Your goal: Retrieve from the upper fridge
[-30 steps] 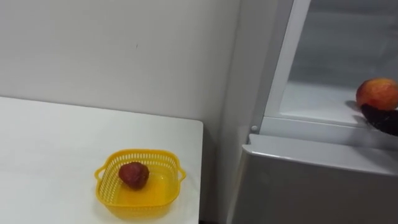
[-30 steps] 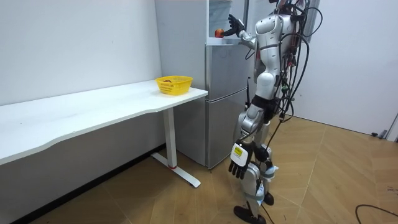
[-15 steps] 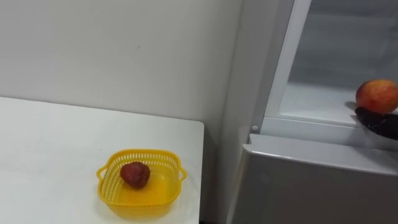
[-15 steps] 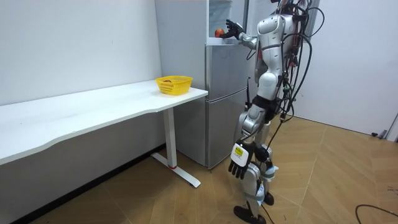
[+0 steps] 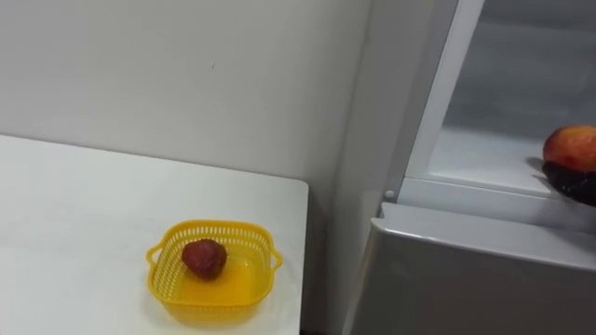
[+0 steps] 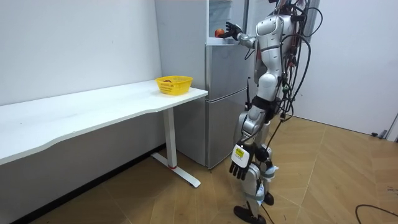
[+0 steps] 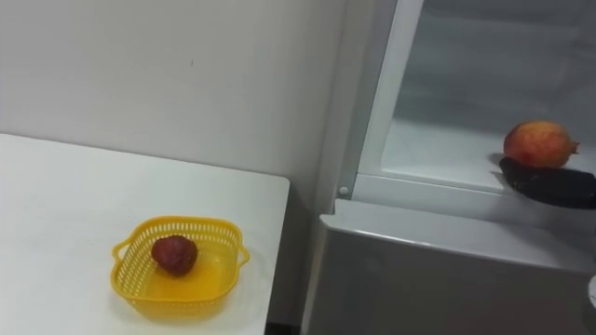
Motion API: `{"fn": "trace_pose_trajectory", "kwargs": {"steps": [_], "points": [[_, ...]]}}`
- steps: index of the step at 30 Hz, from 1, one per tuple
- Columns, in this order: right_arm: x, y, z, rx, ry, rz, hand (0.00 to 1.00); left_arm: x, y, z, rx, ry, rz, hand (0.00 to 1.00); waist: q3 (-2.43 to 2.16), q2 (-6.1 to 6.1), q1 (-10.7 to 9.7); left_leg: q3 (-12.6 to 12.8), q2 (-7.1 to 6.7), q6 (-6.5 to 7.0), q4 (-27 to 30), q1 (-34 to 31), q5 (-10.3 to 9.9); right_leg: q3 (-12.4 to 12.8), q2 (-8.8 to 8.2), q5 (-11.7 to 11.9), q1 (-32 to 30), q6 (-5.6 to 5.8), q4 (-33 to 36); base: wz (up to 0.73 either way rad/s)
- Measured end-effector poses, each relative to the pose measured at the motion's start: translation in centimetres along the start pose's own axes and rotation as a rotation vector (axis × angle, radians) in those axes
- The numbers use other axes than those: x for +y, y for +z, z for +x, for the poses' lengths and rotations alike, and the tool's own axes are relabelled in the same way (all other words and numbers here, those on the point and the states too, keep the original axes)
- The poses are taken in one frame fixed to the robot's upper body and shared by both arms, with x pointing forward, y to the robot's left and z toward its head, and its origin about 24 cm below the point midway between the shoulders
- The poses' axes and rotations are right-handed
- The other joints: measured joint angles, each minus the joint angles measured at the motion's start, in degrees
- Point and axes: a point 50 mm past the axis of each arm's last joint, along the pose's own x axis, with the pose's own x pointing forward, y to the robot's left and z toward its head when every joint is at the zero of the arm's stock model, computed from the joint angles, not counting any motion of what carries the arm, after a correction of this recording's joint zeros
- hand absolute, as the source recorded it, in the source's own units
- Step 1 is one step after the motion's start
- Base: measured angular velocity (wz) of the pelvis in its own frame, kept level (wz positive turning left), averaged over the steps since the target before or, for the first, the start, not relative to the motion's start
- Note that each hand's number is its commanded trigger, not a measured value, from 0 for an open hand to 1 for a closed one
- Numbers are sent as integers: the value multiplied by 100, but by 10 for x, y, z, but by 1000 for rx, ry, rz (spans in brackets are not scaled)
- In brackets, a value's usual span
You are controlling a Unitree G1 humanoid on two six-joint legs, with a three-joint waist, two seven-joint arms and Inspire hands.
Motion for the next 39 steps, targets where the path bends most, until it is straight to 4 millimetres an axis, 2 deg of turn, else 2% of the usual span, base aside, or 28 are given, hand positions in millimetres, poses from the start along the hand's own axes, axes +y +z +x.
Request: {"fn": "trace_pose_trajectory", "kwargs": {"steps": [7,25,30,39], "points": [[-2,8,5,-11,-7,26,0,1,-4,-1,20,5,-12,0,-45,50,53,5,-1,0,38,-64,0,-2,-1,0,-23,0,29,0],[-1,6,5,19,12,49,0,1,-9,-2,43,11,-22,0,-41,41,92,0,-3,0,87,-70,0,19,-12,-1,-72,-2,90,0],[1,-5,4,58,33,20,0,2,-7,-2,35,7,-21,0,-24,30,124,-19,-2,0,88,-70,0,13,-14,-1,-81,-2,81,0],[4,-5,10,70,89,0,0,1,-7,-3,39,-16,-21,0,-16,46,87,-12,-10,0,99,-63,0,-8,-26,-1,-83,-2,81,0]]}}
